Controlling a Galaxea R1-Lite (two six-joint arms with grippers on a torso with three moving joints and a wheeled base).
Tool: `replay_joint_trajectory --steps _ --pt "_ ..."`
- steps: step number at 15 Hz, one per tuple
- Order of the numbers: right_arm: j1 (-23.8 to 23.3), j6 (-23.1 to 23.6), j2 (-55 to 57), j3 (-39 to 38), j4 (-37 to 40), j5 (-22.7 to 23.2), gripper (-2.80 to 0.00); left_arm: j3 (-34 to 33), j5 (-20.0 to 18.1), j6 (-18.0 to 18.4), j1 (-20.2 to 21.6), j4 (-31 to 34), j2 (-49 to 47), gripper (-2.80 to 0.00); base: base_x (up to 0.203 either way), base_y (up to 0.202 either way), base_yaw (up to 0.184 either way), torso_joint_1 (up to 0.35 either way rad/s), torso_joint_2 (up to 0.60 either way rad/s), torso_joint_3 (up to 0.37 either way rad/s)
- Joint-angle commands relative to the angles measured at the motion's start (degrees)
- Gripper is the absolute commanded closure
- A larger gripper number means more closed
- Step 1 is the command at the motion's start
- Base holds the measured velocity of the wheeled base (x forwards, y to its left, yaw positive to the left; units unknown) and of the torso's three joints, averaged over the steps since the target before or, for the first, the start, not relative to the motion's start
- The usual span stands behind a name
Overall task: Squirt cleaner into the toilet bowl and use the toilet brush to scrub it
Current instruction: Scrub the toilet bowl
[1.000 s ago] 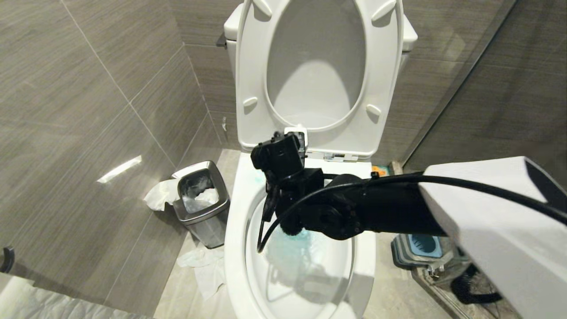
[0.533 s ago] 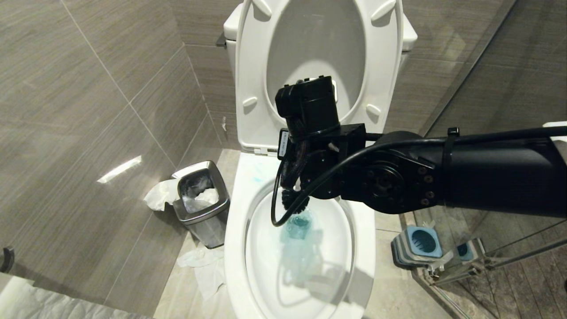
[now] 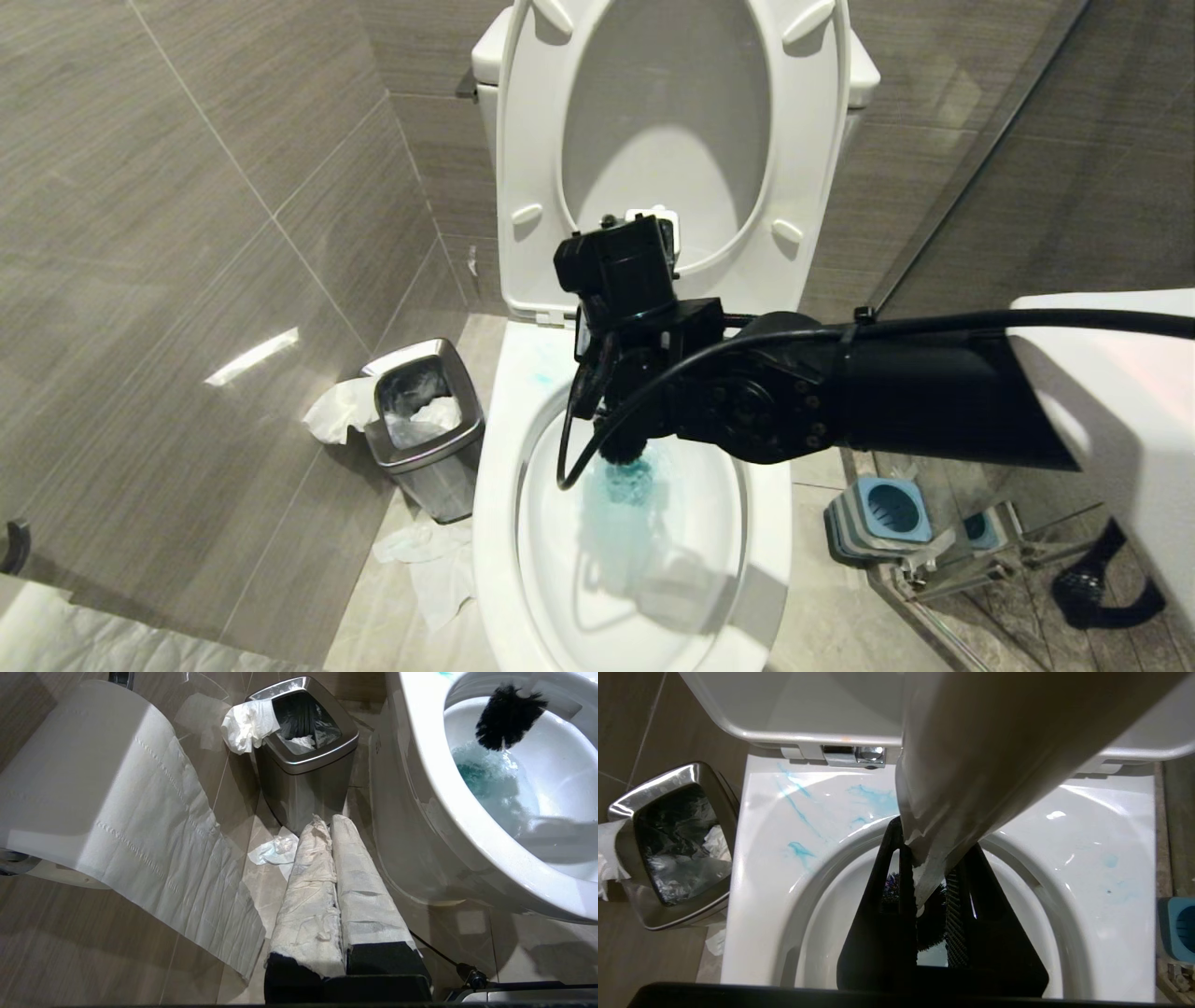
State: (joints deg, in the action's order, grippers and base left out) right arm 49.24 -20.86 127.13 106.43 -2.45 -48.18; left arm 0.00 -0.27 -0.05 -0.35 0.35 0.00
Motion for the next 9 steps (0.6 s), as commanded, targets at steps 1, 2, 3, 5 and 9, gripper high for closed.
replay_joint_trajectory --steps 1,2,3,5,9 --pt "-0.76 -0.05 6.54 3.63 -0.01 -0.37 0.0 -0.09 0.0 -0.04 0.0 0.06 -0.09 0.0 0.0 0.0 0.0 0.0 0.0 0.0" --pt "-1.14 -0.01 8.55 5.05 0.03 -0.42 0.0 -0.09 0.0 -0.04 0.0 0.0 -0.09 0.0 0.0 0.0 0.0 0.0 0.0 0.0" --pt "-1.41 -0.04 10.19 5.94 0.0 -0.65 0.0 -0.09 0.0 -0.04 0.0 0.0 -0.09 0.0 0.0 0.0 0.0 0.0 0.0 0.0" --pt "-1.83 -0.32 12.94 6.48 -0.14 -1.1 0.0 -0.09 0.0 -0.04 0.0 0.0 -0.09 0.0 0.0 0.0 0.0 0.0 0.0 0.0" --pt "-2.8 -1.29 15.78 6.51 -0.36 -1.92 0.0 -0.09 0.0 -0.04 0.0 0.0 -0.09 0.0 0.0 0.0 0.0 0.0 0.0 0.0"
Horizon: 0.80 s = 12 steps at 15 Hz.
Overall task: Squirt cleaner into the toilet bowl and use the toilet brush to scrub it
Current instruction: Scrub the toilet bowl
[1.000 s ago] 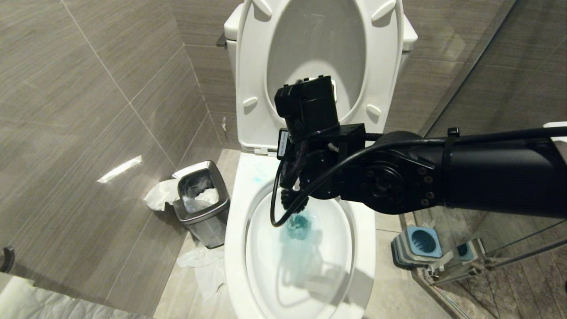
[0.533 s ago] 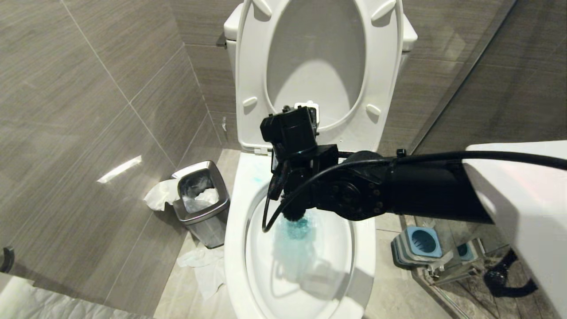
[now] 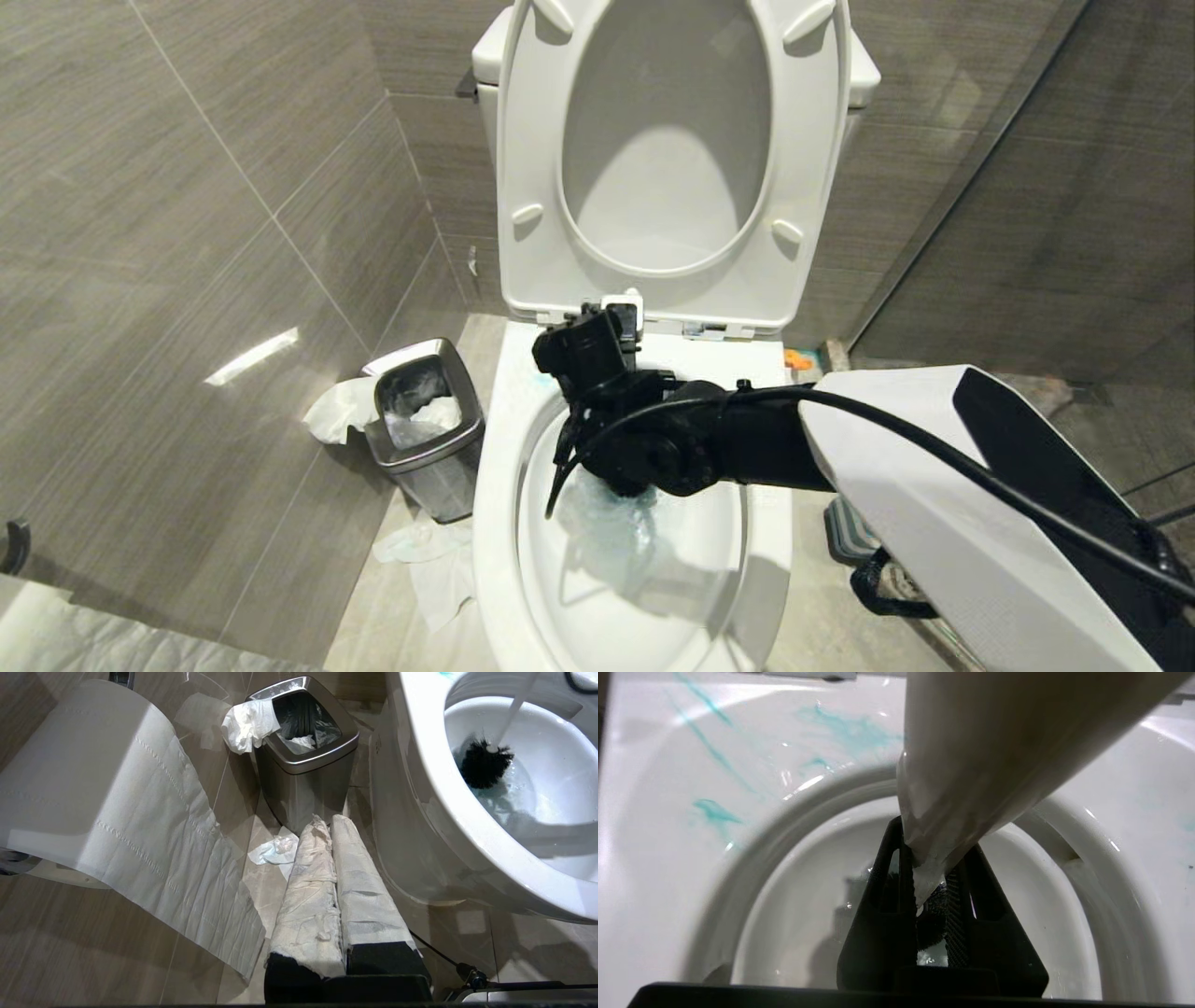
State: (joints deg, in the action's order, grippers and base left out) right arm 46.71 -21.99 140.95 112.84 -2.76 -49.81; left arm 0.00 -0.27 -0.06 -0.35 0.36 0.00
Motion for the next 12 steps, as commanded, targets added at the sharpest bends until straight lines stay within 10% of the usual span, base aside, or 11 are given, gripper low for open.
replay_joint_trajectory --steps 1,12 --pt "-0.47 -0.24 2.05 0.1 -0.06 -0.29 0.0 -0.09 0.0 -0.03 0.0 -0.01 -0.09 0.0 0.0 0.0 0.0 0.0 0.0 0.0" --pt "2.02 2.5 -27.05 -9.08 0.9 2.18 0.0 -0.09 0.0 -0.03 0.0 -0.01 -0.09 0.0 0.0 0.0 0.0 0.0 0.0 0.0"
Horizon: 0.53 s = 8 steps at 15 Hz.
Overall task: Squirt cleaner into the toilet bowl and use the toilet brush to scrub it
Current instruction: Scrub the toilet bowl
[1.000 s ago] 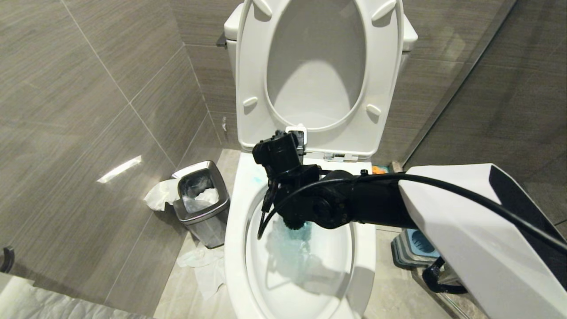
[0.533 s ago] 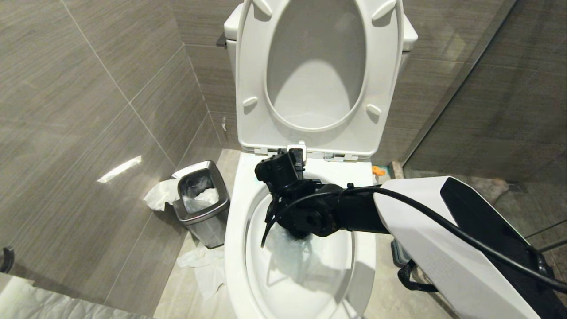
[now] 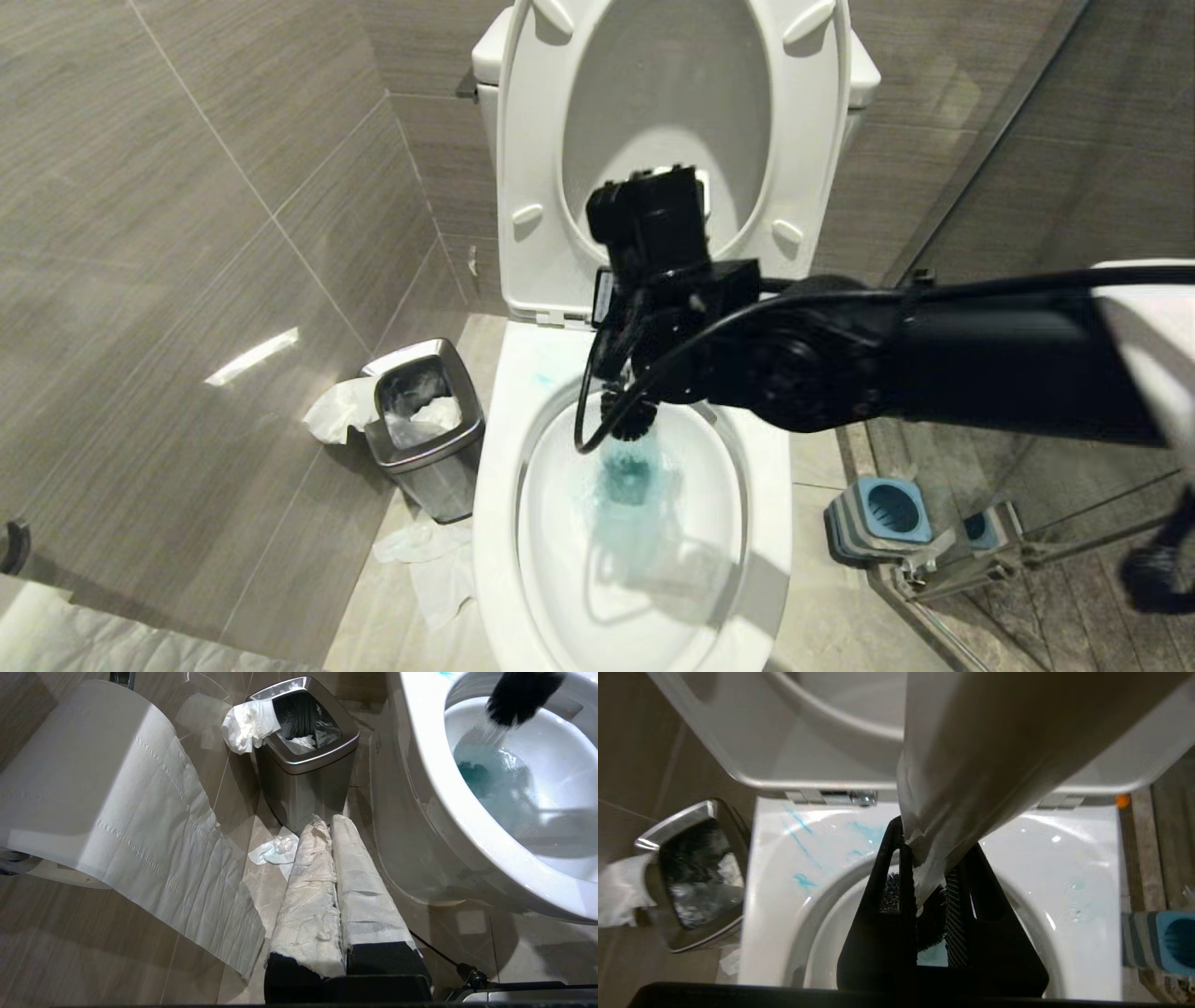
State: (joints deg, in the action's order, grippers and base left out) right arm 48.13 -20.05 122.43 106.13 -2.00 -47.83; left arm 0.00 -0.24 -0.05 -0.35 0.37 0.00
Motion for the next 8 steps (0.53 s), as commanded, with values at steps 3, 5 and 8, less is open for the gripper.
replay_joint_trajectory --steps 3,5,8 --pt "0.98 1.28 -12.1 -6.44 1.76 1.05 0.0 -0.09 -0.02 -0.04 0.0 0.03 -0.09 0.0 0.0 0.0 0.0 0.0 0.0 0.0" --pt "1.0 -0.04 -11.99 -9.46 1.56 0.95 0.0 -0.09 -0.02 -0.04 0.0 -0.02 -0.09 0.0 0.0 0.0 0.0 0.0 0.0 0.0" --pt "0.7 -1.75 -9.17 -11.49 1.4 0.45 0.0 -0.09 -0.02 -0.04 0.0 0.04 -0.09 0.0 0.0 0.0 0.0 0.0 0.0 0.0"
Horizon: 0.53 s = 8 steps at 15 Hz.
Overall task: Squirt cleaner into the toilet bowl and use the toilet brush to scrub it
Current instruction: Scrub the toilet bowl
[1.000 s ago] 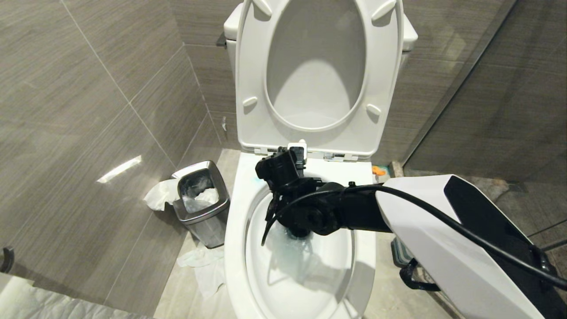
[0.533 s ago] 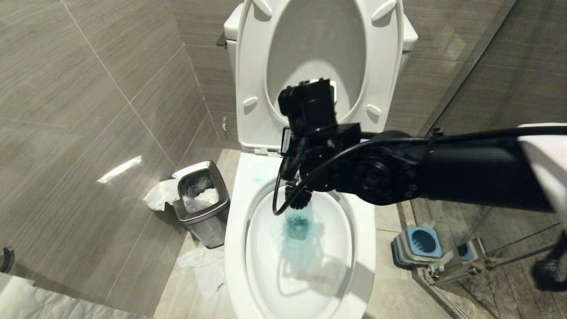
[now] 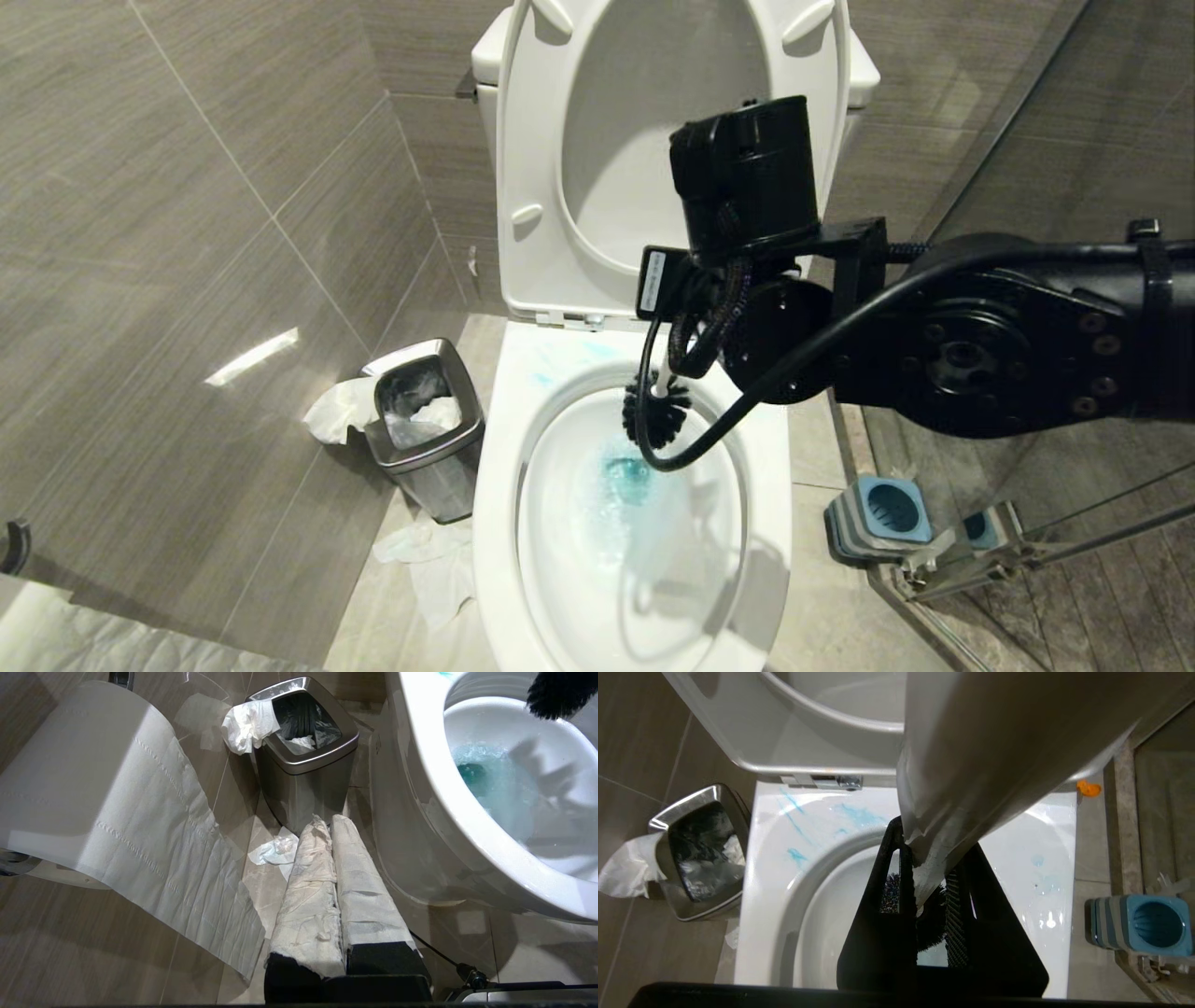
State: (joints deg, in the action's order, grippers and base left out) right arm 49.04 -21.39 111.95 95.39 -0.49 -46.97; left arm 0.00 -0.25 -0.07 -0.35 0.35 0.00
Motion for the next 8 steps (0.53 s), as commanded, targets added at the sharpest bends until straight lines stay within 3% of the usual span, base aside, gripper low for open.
replay_joint_trajectory --steps 1,8 --pt "-0.32 -0.8 2.48 -0.73 -0.12 -0.57 0.0 -0.09 -0.01 -0.01 0.0 0.0 -0.09 0.0 0.0 0.0 0.0 0.0 0.0 0.0" --pt "-2.45 0.76 13.29 -0.24 -7.1 -3.27 0.0 -0.09 -0.01 -0.01 0.0 0.0 -0.09 0.0 0.0 0.0 0.0 0.0 0.0 0.0"
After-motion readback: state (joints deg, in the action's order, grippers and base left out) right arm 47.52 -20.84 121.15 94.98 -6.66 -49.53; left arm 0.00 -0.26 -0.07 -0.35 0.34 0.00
